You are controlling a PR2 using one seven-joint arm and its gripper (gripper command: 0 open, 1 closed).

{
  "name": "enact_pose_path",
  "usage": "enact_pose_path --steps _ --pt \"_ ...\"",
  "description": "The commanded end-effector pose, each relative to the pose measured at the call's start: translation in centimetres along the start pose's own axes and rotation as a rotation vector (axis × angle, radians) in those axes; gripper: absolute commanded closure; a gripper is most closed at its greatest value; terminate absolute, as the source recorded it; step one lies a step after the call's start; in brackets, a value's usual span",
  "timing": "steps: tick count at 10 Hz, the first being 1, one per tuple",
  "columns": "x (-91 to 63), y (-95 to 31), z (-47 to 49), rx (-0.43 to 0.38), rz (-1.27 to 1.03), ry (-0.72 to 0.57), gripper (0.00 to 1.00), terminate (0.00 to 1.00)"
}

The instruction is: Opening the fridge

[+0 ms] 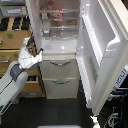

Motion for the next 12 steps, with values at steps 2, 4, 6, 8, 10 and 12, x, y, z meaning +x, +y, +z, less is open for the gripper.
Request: enact_pose_path --steps 2,4,6,8,10,12 --pt "46.4 -69.1 -34.7 -0.262 -0.386 0.456 0.00 0.00" --pt "49.0 -77.2 -38.4 -0.243 -0.440 0.488 0.00 0.00" --pt "49.8 -85.1 -37.5 -0.269 -0.501 0.480 0.00 0.00" --pt "50.6 -92.4 -34.6 -0.296 -0.569 0.454 0.00 0.00" --pt "48.4 -95.2 -31.8 -0.316 -0.626 0.426 0.00 0.00" --pt "42.6 -89.0 -30.9 -0.334 -0.738 0.385 0.00 0.00"
